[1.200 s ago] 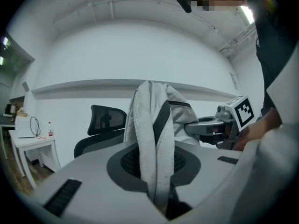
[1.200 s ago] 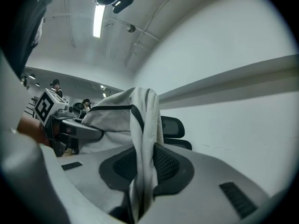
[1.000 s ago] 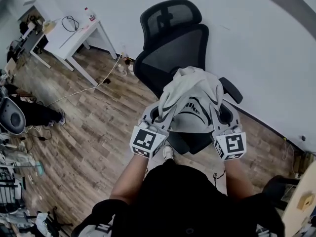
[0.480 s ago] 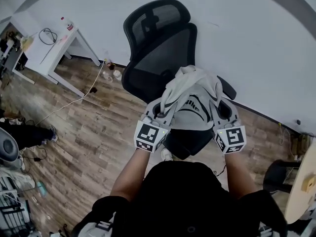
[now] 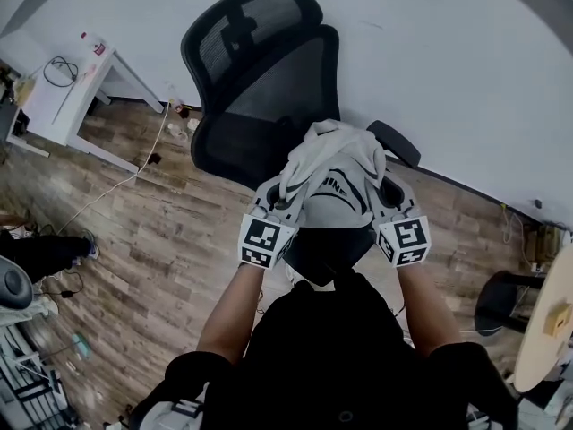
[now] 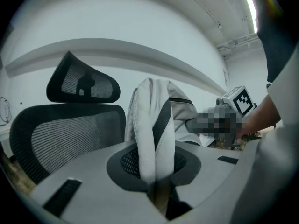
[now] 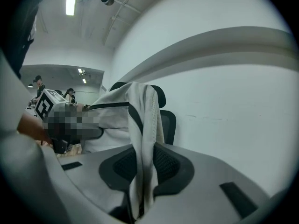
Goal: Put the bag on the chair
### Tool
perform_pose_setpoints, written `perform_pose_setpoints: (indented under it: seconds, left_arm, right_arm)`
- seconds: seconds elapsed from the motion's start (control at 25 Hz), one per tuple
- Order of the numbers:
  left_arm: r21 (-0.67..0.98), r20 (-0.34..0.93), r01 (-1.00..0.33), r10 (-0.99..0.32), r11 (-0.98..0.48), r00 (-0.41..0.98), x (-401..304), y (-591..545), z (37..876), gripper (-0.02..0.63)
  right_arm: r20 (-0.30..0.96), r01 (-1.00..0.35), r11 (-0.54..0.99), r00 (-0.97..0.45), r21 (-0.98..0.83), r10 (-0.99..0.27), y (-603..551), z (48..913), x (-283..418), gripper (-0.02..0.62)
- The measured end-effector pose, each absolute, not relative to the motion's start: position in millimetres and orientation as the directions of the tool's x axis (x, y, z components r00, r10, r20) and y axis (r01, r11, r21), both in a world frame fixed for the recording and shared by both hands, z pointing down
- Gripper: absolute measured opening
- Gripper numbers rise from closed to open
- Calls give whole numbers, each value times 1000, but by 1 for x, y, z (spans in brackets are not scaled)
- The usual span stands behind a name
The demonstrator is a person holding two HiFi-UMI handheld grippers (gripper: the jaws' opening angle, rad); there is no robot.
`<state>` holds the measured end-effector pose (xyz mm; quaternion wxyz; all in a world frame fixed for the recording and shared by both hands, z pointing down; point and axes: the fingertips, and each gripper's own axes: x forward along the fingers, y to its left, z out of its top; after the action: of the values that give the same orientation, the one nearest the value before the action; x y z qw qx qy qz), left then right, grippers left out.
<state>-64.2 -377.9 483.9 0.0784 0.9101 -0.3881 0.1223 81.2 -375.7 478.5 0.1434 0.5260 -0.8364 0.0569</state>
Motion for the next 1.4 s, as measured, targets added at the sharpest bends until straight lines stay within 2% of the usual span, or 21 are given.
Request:
perform_pose_setpoints:
  seconds: [0.36,0.8,1.12,1.4]
  left_arm:
    - [100,416,-779,-685,-620,598,-58,-389,545,80]
    - [114,546,-810,-645,-575,535,-53,-399,616,83]
    - [115,556,-835,-662,-538,503,-54,-408,642,87]
    - [85,529,-858,-707,-507,470,-53,-417,650,117]
  right_arm:
    - [430,-849,528,-467,26,-772,-400,545,87,83]
    - [533,-811,585,-498,-7,-684,-422,612,91,83]
    - [560,-816,577,-495,-36,-665,-432,642,93,84]
    - [581,-831,556,-458,-13,-673,-435,656,102,103]
